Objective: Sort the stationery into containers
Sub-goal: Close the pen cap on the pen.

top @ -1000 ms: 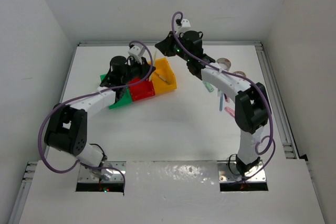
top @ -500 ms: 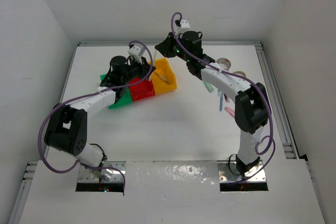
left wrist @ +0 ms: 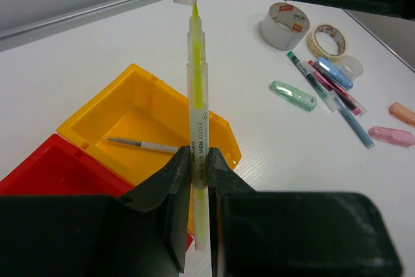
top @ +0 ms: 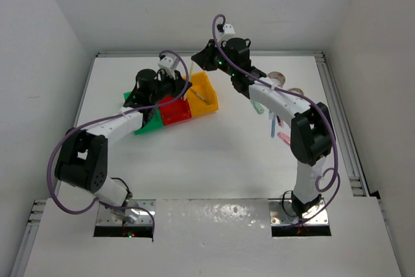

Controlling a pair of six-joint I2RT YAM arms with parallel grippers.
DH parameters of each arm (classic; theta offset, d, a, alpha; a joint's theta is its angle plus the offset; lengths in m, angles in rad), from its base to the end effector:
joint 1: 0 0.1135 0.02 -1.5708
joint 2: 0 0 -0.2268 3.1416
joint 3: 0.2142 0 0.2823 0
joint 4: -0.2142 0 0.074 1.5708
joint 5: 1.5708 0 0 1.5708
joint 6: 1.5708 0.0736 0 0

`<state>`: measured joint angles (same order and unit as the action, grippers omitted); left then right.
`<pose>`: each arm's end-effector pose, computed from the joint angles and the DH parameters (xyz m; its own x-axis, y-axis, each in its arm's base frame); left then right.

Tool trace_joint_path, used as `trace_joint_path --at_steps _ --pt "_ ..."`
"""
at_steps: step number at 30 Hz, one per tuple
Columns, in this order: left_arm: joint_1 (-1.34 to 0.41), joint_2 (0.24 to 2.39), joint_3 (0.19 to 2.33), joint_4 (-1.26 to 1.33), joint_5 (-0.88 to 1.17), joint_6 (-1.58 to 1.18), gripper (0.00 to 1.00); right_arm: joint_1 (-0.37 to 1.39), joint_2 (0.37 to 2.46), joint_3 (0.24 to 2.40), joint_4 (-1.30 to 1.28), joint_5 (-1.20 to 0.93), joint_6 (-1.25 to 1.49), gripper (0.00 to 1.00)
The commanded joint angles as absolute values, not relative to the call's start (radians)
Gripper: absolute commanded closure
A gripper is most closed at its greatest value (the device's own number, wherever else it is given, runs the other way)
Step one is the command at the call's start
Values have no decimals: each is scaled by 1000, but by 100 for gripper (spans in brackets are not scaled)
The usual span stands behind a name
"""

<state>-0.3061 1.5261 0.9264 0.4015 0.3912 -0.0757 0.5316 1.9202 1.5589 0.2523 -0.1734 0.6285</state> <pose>0.3832 -0.1505 0.2060 -0.2352 0.0010 -0.9719 0.6190 0.7711 -0.1490 0.4440 0.2758 0.2693 -0.4563 0.4035 -0.7931 -0.4683 0.6489 0.5996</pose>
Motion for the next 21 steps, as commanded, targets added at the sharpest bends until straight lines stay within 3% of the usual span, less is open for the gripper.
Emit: trace_joint_path --at_steps 1,21 --pt "-308 1522 948 445 388 -69 100 528 1868 1577 285 -198 643 100" --pt "-307 1526 957 437 387 -64 100 529 1841 1600 233 -213 581 100"
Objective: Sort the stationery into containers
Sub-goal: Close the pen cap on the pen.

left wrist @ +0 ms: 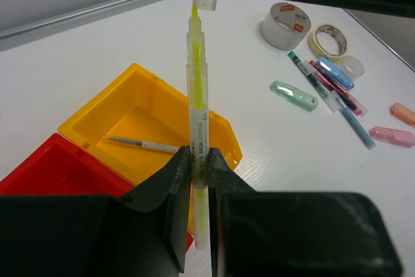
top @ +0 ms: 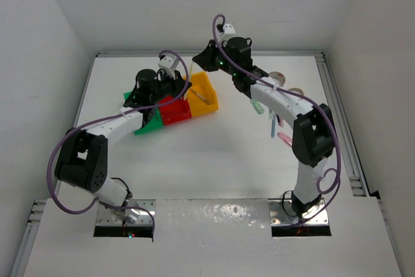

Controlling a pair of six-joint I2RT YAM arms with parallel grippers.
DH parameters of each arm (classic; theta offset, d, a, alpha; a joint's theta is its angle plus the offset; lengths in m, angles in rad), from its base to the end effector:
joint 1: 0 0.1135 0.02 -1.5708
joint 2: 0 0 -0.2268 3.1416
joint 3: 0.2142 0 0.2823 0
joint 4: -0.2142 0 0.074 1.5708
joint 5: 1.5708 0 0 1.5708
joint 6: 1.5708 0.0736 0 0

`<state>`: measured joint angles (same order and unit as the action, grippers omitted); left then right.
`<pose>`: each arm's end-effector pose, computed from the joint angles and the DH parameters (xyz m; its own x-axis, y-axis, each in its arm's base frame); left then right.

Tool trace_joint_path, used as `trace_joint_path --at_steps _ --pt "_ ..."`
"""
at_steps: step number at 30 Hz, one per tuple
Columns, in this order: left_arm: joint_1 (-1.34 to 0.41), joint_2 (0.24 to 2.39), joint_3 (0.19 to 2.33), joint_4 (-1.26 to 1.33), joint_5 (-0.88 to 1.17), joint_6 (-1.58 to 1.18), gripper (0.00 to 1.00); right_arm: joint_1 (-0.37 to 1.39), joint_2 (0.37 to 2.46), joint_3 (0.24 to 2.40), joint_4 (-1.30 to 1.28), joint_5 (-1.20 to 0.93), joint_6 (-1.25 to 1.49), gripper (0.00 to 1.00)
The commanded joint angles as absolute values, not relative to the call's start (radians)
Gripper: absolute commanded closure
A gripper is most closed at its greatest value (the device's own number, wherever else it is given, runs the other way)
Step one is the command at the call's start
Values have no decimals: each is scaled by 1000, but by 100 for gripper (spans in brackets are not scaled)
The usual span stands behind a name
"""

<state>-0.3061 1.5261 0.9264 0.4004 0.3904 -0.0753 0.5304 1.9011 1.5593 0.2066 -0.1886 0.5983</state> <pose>0.3832 -0.1505 0.2058 -0.2360 0.0016 -0.9718 0.6184 0.7717 -0.1489 0.4403 0.2742 0.2724 -0.4662 0.3680 -0.8045 -0.4775 0.6609 0.5790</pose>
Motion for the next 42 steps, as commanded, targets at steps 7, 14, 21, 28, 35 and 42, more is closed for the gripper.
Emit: trace_joint_path --at_steps 7,14,21,28,35,42 --pt "-307 1526 957 437 388 -66 100 529 1845 1623 230 -216 578 100" --pt "-308 1525 953 443 388 -64 100 534 1859 1623 213 -216 578 100" --pt "-308 1522 945 449 385 -66 100 538 1881 1612 204 -202 561 100" --pt "-307 1520 942 454 383 -66 100 546 1908 1624 206 -207 572 100" --pt "-304 1517 937 454 382 -66 100 548 1927 1638 183 -207 558 100" --pt "-302 1517 936 454 382 -66 100 545 1921 1640 167 -199 537 100"
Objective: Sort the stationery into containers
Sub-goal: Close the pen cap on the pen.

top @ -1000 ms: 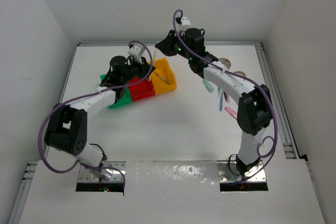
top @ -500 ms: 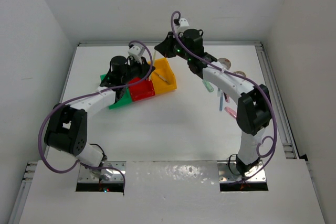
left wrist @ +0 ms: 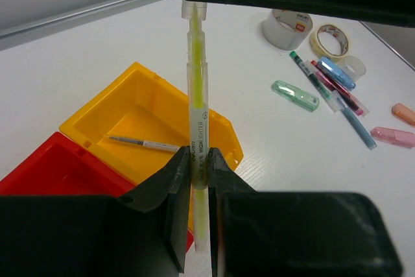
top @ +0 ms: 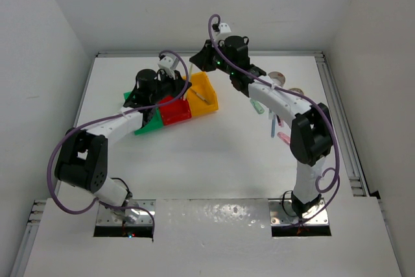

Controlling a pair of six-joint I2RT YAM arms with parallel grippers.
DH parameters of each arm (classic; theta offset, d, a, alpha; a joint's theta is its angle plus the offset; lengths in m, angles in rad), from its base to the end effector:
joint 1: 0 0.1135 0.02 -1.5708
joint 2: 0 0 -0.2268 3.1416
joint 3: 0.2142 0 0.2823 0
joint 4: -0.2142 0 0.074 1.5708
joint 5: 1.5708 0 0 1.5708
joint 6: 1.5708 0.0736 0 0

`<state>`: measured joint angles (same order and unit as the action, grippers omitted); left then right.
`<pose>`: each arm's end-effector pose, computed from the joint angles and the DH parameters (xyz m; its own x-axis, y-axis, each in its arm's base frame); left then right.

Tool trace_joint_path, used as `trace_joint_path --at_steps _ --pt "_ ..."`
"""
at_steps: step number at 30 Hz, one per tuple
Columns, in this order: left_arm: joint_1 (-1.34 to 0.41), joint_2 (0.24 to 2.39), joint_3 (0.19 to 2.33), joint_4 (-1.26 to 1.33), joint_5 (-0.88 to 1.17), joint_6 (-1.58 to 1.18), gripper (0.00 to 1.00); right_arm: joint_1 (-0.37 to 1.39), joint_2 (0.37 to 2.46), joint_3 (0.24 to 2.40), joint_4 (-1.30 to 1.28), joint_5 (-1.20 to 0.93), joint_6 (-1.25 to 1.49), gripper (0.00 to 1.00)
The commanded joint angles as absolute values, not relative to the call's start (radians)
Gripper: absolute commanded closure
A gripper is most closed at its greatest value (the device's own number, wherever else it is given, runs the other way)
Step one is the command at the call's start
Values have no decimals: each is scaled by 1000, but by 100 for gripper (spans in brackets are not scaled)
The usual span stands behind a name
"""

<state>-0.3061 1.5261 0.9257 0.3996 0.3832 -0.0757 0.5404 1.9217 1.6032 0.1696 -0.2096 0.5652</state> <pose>0.3834 -0.1500 0.2054 -0.2372 0.0014 -0.9715 0.6127 0.7763 -0.1485 0.4407 0.2823 0.2754 -0.4714 0.3281 -0.8186 -0.5058 0.6598 0.5557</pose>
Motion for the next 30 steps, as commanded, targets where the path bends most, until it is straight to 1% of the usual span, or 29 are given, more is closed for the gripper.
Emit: trace_joint_path --at_steps 1,11,30 --pt "-301 1516 936 456 382 -66 100 546 1916 1638 166 -195 531 100" --pt "-304 1517 936 454 382 -61 100 540 1922 1753 84 -167 453 100" --pt "-305 1519 936 462 353 -68 100 554 1913 1664 83 -166 502 100"
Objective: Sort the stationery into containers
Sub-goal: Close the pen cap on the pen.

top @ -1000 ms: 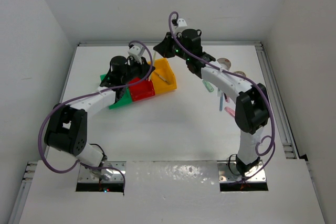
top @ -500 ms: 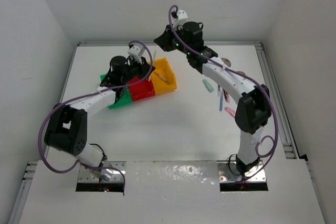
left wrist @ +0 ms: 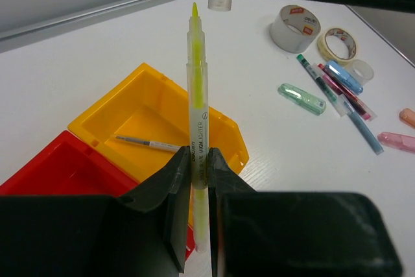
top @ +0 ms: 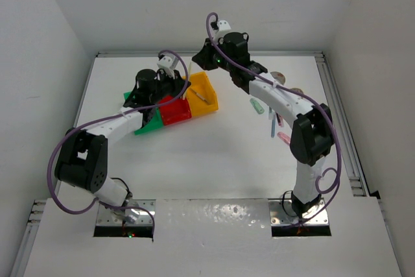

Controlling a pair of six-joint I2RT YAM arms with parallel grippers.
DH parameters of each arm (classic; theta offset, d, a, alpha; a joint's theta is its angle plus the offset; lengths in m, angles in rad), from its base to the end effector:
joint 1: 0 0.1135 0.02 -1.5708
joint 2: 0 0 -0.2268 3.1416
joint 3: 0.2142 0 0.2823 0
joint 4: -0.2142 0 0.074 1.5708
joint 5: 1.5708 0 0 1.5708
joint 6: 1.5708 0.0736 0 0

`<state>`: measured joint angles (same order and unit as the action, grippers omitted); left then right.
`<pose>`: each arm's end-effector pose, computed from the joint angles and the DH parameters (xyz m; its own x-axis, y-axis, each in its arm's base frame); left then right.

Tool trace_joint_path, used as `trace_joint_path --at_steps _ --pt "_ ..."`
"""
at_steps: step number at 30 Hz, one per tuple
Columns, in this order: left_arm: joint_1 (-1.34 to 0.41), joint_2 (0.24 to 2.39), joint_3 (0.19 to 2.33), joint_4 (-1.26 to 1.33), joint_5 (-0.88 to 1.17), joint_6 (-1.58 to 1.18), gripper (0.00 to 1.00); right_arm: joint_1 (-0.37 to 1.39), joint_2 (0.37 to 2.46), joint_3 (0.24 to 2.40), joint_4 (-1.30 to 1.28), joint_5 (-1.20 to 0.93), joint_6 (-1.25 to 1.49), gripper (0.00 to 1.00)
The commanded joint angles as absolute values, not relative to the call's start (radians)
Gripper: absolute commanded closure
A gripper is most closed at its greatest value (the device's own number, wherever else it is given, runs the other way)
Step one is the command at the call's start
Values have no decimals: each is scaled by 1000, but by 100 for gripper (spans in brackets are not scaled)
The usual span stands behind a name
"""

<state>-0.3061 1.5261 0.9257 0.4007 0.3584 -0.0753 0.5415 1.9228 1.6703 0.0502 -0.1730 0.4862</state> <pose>0.3845 -0.1486 0.2054 -0.2345 0.0002 -0.9721 0.5941 0.7916 -0.1431 0.4423 0.2808 0.2861 -0.4570 0.2623 -0.8499 -0.4962 0.7179 0.4883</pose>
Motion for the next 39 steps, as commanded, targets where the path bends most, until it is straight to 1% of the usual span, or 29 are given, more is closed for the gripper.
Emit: trace_joint_path --at_steps 1,14,39 --pt "-304 1519 936 463 354 -69 100 555 1917 1663 87 -167 505 100" --pt "-305 1517 937 448 359 -60 100 558 1939 1720 94 -163 503 100" --pt "-305 1520 939 442 367 -58 100 551 1907 1709 121 -147 500 100"
